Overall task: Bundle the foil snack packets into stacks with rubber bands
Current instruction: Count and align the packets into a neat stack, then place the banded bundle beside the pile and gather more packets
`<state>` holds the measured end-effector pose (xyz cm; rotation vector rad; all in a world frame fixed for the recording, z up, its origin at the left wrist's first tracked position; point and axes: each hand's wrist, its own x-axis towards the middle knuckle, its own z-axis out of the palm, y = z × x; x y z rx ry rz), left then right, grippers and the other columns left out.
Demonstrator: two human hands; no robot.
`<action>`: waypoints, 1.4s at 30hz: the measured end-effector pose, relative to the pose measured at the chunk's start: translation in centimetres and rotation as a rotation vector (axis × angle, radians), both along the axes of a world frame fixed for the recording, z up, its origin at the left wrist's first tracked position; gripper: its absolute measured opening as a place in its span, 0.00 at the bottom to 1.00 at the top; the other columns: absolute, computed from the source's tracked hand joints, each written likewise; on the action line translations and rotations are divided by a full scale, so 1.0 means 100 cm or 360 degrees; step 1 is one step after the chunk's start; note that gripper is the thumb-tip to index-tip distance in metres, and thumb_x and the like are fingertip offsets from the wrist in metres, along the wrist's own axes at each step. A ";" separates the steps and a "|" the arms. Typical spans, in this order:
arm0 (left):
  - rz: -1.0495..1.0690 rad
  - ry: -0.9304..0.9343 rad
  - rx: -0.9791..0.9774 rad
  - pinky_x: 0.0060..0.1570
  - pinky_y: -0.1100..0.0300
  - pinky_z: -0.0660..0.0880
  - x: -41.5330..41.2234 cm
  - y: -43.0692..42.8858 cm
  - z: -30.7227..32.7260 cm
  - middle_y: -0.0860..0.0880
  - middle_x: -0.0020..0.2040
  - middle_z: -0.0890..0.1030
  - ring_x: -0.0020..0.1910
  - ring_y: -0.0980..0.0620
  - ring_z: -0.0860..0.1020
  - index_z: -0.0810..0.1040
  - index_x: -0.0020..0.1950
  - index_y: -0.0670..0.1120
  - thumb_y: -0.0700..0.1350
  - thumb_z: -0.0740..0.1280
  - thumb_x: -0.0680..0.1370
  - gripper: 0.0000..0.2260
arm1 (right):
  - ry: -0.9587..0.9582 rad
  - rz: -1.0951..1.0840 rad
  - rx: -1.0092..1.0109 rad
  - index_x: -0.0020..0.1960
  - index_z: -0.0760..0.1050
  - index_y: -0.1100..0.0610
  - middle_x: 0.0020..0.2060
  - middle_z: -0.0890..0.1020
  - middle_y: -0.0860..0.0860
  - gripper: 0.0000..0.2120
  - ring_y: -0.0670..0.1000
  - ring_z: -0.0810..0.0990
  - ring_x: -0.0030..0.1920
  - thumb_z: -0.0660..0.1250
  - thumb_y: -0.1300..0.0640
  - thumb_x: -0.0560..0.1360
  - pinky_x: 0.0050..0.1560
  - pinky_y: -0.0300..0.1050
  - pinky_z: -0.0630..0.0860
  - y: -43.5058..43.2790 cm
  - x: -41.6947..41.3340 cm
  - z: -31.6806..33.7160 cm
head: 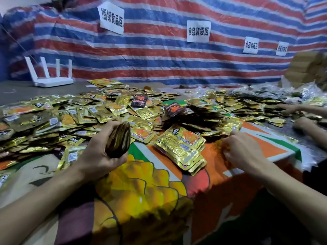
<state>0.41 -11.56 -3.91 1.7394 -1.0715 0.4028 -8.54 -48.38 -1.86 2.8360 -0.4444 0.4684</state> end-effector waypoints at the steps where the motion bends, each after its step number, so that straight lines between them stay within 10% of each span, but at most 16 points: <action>1: 0.0004 -0.0059 0.0048 0.34 0.72 0.71 -0.002 -0.001 0.002 0.59 0.43 0.78 0.36 0.61 0.77 0.70 0.61 0.53 0.44 0.73 0.68 0.23 | -0.0025 -0.0006 -0.0001 0.50 0.84 0.48 0.43 0.73 0.48 0.08 0.53 0.78 0.49 0.68 0.55 0.73 0.39 0.45 0.75 0.000 0.001 0.000; 7: 0.0038 -0.0119 0.0057 0.32 0.72 0.71 0.004 0.005 -0.003 0.61 0.43 0.78 0.34 0.62 0.77 0.69 0.59 0.57 0.50 0.70 0.68 0.22 | -0.0145 -0.0019 0.0353 0.40 0.87 0.47 0.44 0.85 0.48 0.07 0.55 0.82 0.47 0.77 0.59 0.69 0.37 0.47 0.78 0.003 0.004 0.011; 18: 0.0086 0.0160 -0.0091 0.29 0.60 0.69 0.005 0.005 -0.002 0.52 0.38 0.75 0.31 0.53 0.72 0.72 0.56 0.45 0.44 0.72 0.67 0.20 | -0.0613 0.0255 0.0198 0.50 0.83 0.60 0.47 0.80 0.59 0.08 0.62 0.78 0.50 0.70 0.55 0.78 0.42 0.48 0.70 0.026 0.013 0.039; 29: -0.0452 0.1465 -0.0872 0.42 0.54 0.69 0.018 0.013 0.007 0.45 0.44 0.78 0.36 0.50 0.71 0.73 0.58 0.39 0.36 0.60 0.64 0.22 | -0.0660 0.1255 0.0976 0.50 0.78 0.58 0.42 0.81 0.49 0.04 0.48 0.78 0.40 0.68 0.58 0.80 0.42 0.42 0.74 0.190 0.073 0.042; 34: -0.0198 0.1580 -0.0768 0.36 0.54 0.71 0.022 0.025 0.012 0.42 0.34 0.74 0.35 0.46 0.72 0.81 0.41 0.41 0.42 0.62 0.65 0.10 | -0.0655 0.1363 0.1369 0.46 0.75 0.54 0.37 0.79 0.45 0.04 0.46 0.79 0.38 0.68 0.57 0.80 0.41 0.44 0.76 0.258 0.118 0.031; 39: 0.0177 0.1631 -0.0790 0.35 0.55 0.67 0.033 0.035 0.017 0.41 0.33 0.74 0.31 0.44 0.71 0.78 0.45 0.38 0.42 0.67 0.61 0.14 | -0.0626 0.1373 0.2009 0.47 0.79 0.63 0.40 0.83 0.57 0.07 0.55 0.84 0.42 0.68 0.59 0.80 0.45 0.55 0.83 0.280 0.148 0.008; 42: 0.0287 0.1602 -0.0775 0.34 0.56 0.68 0.036 0.038 0.016 0.41 0.34 0.73 0.30 0.46 0.71 0.77 0.40 0.39 0.42 0.67 0.62 0.10 | -0.0617 0.1437 0.2198 0.44 0.80 0.57 0.36 0.84 0.49 0.06 0.47 0.85 0.39 0.68 0.60 0.80 0.41 0.43 0.81 0.281 0.156 -0.007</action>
